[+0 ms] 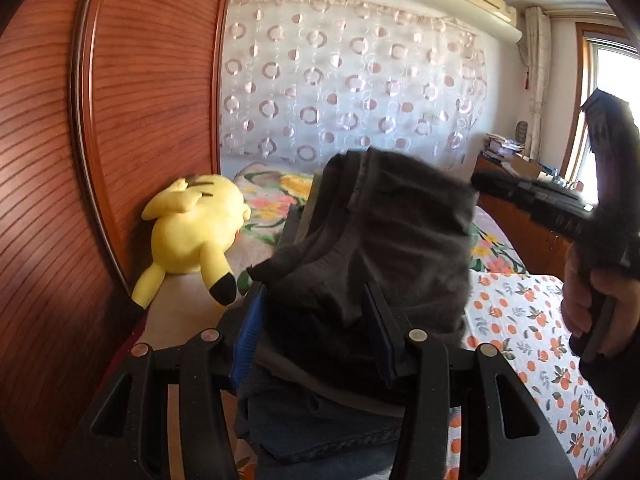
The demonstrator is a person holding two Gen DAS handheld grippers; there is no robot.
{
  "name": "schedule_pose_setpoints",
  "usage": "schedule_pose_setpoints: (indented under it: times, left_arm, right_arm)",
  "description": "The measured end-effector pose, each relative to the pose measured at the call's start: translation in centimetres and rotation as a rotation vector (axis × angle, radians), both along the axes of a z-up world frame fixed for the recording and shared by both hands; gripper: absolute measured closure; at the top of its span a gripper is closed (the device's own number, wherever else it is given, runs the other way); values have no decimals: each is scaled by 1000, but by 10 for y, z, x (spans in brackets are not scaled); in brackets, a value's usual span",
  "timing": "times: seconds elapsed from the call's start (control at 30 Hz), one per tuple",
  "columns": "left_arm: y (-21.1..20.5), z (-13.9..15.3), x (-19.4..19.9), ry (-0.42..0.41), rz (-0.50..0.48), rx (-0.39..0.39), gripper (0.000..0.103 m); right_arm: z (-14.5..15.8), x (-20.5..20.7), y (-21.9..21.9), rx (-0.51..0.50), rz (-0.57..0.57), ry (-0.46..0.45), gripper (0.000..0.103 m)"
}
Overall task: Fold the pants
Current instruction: 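Lower the folded pants onto the jeans stack and open both tools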
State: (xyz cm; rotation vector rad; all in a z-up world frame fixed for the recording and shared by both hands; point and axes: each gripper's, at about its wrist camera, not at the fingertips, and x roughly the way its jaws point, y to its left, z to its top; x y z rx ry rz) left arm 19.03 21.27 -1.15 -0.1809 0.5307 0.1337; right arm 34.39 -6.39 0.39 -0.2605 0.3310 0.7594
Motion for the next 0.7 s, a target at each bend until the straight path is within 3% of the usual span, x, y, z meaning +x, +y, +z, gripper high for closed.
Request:
schedule_pose_setpoints:
  times: [0.13, 0.23, 0.53, 0.7]
  left_arm:
    - [-20, 18, -14, -57, -50, 16, 53]
    - [-30, 21, -14, -54, -81, 30, 53]
    - [-39, -1, 0, 37, -98, 45, 53]
    - [-36, -7, 1, 70, -61, 58, 53]
  right_arm:
    - [-8, -11, 5, -14, 35, 21, 74]
    - [-14, -9, 8, -37, 39, 28, 74]
    - [-11, 6, 3, -33, -4, 63, 74]
    - [-13, 1, -4, -21, -20, 79, 74]
